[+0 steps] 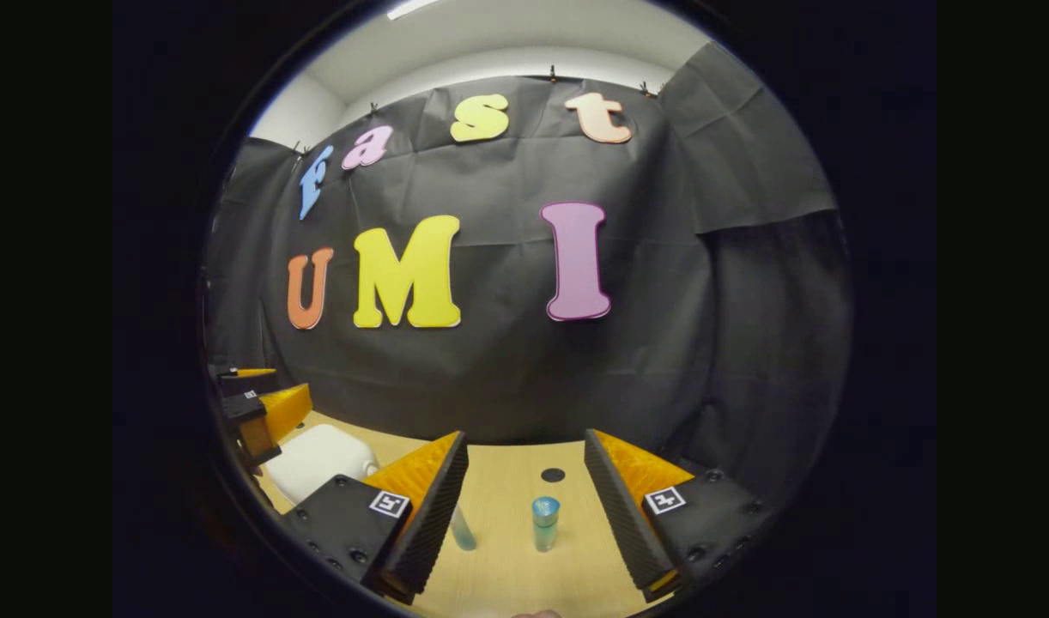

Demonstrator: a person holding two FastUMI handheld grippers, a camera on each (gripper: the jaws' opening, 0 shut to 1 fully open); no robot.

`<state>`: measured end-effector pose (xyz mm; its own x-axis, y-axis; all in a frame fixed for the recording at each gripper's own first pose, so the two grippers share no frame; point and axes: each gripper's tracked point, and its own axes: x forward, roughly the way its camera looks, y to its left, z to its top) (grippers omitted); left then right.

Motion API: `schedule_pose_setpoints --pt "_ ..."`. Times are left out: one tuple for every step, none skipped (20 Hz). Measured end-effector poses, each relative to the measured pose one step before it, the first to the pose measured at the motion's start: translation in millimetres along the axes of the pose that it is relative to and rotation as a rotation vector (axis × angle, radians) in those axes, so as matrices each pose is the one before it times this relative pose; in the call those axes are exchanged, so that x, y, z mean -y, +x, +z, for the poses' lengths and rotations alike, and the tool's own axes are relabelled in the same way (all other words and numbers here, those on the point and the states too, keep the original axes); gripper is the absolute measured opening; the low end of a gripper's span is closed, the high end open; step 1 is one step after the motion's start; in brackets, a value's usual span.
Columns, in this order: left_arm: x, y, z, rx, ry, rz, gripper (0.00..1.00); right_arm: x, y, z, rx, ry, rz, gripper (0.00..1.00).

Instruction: First open the suitcase, pack the skin care products into it, and then close the suitcase.

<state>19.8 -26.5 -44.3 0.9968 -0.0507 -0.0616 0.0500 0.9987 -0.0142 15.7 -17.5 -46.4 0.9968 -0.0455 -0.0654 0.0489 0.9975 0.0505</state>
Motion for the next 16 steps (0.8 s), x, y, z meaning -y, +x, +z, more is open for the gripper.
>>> schedule_pose_setpoints --pt "2.67 1.63 -5.8 -0.00232 -0.01255 -0.00371 0.99 -1.8 1.84 -5.37 -0.0097 0.00838 0.00339 0.81" --pt "4.09 1.53 -8.15 -0.00588 -0.01349 -0.0068 0.99 -2.26 2.27 -6.42 -0.01702 -0.00032 0.00588 0.81" --pt "2.49 0.81 -10.3 -0.02417 0.00105 -0.00406 0.98 -2.83 0.73 -7.56 -0.02127 -0.00824 0.0078 0.81" --pt "-0.88 1.0 -8.85 -0.02075 0.01056 0.00499 0.99 -1.47 -1.21 -2.07 -0.00776 -0.00626 0.01114 0.81" --pt "-0.76 1.55 -7.58 -0.0163 0.01473 -0.00491 0.99 1.41 -2.34 0.95 0.00302 -0.00384 0.00473 0.81" --pt "-0.23 1.53 -6.33 -0.01364 0.02228 -0.00202 0.99 2.4 -0.24 0.24 0.00239 -0.00814 -0.00008 0.81" --pt "-1.28 1.29 -5.26 -0.00684 0.02786 -0.00118 0.99 1.92 0.37 -2.08 -0.00236 -0.01411 -0.00106 0.81" --pt "-0.84 1.88 -4.74 -0.00551 0.0332 -0.00563 0.99 3.63 0.13 0.16 0.00042 -0.00997 -0.00063 0.78" --pt "0.2 3.54 -6.75 -0.01239 0.04107 -0.00581 0.99 5.14 -0.3 -0.36 0.00079 -0.00474 0.00062 0.78" --pt "0.81 3.79 -4.29 -0.00916 0.03694 -0.00748 0.99 5.8 1.27 -1.08 -0.0046 -0.00406 -0.00447 0.78" --pt "2.13 3.97 -8.47 -0.01862 0.03662 -0.01358 0.99 6.68 0.76 -3.45 -0.00669 -0.00032 -0.00624 0.78" --pt "2.87 5.19 -10.94 -0.02721 0.03622 -0.02131 0.99 5.94 0.45 -1.52 -0.00771 0.00069 -0.00834 0.8" --pt "3.65 4.28 -9.04 -0.02408 0.03777 -0.01596 0.99 6.97 0.06 -2.28 -0.00348 -0.0043 -0.00876 0.8" --pt "3.17 5.06 -7.96 -0.02761 0.04623 -0.01401 0.99 7.64 -0.22 0.2 0.00109 -0.00117 -0.01434 0.8" --pt "-3.19 6.86 -9.1 -0.03362 0.0587 -0.00539 0.99 7.57 -0.78 -0.67 -0.00019 0.00658 -0.01157 0.8" --pt "1.59 6.16 -10.85 -0.04015 0.06475 -0.01643 0.99 6.62 -0.02 -1.85 -0.00475 0.00936 -0.01232 0.8"
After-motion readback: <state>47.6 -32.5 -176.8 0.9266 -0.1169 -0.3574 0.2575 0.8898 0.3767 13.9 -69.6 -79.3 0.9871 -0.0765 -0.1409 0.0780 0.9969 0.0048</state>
